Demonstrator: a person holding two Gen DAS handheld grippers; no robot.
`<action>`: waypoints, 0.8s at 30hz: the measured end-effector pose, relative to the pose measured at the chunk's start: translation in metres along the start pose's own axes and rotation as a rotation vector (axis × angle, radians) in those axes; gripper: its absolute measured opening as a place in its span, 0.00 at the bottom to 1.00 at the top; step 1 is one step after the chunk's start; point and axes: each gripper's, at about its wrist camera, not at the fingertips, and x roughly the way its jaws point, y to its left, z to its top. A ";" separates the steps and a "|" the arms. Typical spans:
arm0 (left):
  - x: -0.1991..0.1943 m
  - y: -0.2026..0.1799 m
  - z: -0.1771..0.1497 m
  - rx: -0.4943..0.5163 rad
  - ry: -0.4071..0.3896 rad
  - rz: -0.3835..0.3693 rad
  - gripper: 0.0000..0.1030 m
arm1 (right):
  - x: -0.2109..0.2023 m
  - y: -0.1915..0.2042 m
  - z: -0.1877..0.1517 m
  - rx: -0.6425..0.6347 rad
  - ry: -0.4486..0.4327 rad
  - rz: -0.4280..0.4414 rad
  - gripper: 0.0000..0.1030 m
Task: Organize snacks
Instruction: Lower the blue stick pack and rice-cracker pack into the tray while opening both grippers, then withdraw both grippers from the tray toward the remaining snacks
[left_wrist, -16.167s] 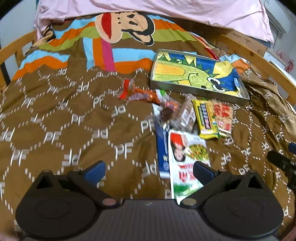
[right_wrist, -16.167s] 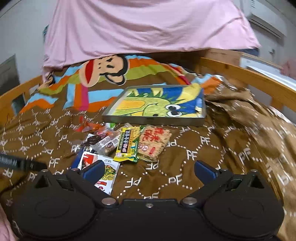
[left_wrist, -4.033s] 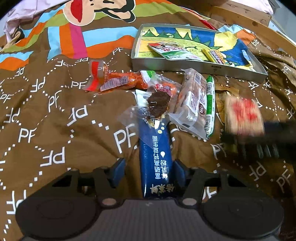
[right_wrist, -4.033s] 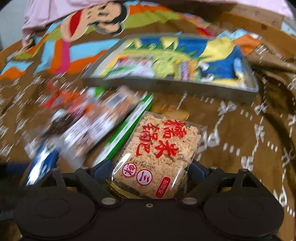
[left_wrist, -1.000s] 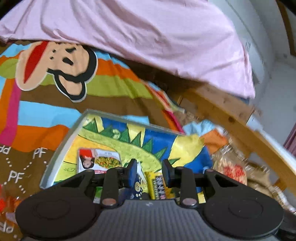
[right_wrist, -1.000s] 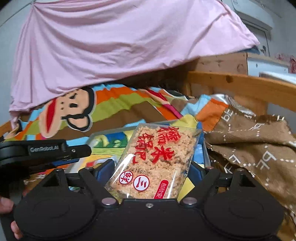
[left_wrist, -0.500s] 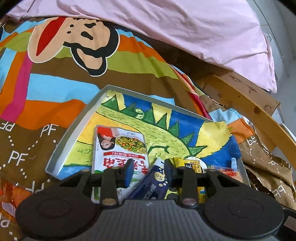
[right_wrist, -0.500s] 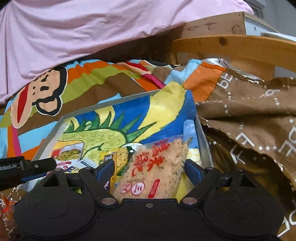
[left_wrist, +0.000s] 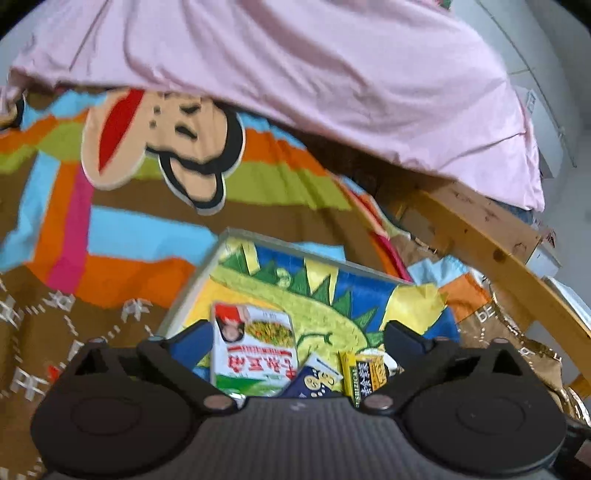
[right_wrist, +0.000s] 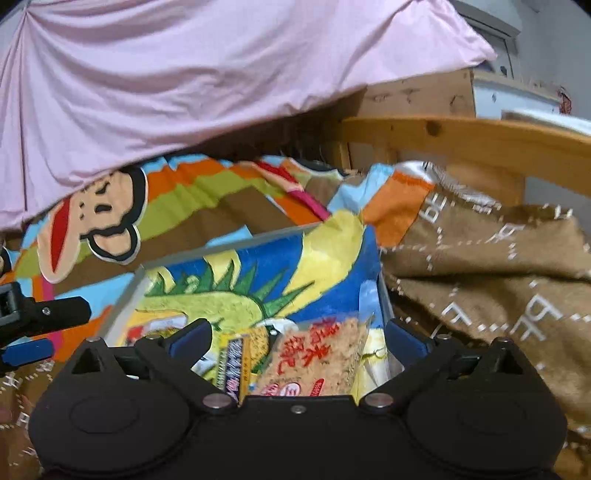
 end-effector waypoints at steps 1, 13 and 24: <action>-0.007 -0.001 0.002 0.011 -0.011 0.004 0.99 | -0.008 0.001 0.003 0.007 -0.009 0.001 0.99; -0.103 0.010 0.002 -0.001 -0.053 0.025 1.00 | -0.106 0.022 0.005 -0.064 -0.106 0.052 0.99; -0.177 0.032 -0.028 0.008 -0.056 0.072 1.00 | -0.194 0.033 -0.031 -0.149 -0.189 0.076 0.99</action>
